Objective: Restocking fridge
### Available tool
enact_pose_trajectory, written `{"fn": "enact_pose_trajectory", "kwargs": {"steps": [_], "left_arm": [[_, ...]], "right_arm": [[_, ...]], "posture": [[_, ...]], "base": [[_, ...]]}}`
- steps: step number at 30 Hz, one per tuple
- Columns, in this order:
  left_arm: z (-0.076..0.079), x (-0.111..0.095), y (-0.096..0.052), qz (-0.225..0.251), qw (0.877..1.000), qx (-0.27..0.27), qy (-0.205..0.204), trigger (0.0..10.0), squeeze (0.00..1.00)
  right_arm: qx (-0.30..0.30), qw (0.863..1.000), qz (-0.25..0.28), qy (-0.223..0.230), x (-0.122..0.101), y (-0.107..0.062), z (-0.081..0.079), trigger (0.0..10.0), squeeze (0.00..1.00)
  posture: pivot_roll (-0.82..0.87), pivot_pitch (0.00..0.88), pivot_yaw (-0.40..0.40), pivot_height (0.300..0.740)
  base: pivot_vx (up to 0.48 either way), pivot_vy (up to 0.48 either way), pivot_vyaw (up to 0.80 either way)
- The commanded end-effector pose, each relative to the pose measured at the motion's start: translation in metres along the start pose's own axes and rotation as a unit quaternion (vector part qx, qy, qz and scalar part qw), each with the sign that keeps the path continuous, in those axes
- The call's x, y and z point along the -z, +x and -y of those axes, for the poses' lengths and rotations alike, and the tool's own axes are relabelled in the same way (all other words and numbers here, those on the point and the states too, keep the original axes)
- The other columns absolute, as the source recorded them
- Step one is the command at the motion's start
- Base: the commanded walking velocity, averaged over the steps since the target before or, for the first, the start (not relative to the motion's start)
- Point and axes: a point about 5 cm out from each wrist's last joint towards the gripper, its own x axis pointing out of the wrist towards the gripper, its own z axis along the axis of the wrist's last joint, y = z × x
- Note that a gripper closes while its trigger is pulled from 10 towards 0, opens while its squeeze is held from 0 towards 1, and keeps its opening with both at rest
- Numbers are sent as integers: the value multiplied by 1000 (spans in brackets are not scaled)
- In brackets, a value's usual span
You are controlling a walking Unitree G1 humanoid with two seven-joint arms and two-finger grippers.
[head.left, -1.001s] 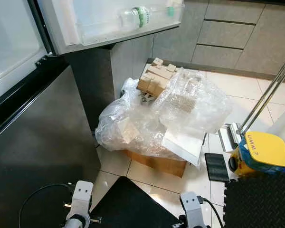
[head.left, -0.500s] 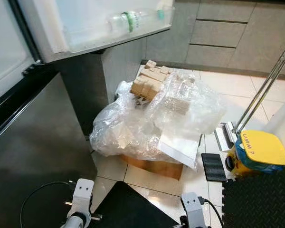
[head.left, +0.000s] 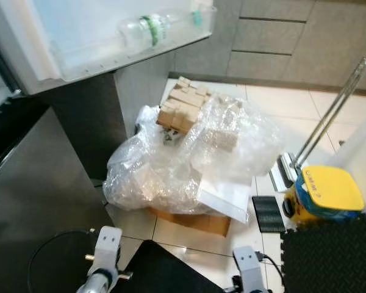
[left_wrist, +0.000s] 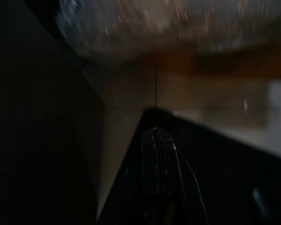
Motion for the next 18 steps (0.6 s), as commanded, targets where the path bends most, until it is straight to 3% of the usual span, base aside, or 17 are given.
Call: {"fn": "enact_pose_trajectory", "kwargs": {"steps": [1,18], "left_arm": [[-5,15,-9,-26,1000,-8,-3,10000,0],[-4,15,-10,-18,1000,-3,-3,10000,0]], "right_arm": [[-5,1000,11,3,-7,3,-5,10000,0],[-5,1000,8,3,-5,2,-5,10000,0]], "posture": [[-73,73,20,740],[-69,75,18,740]], "base": [[0,0,0],[0,0,0]]}}
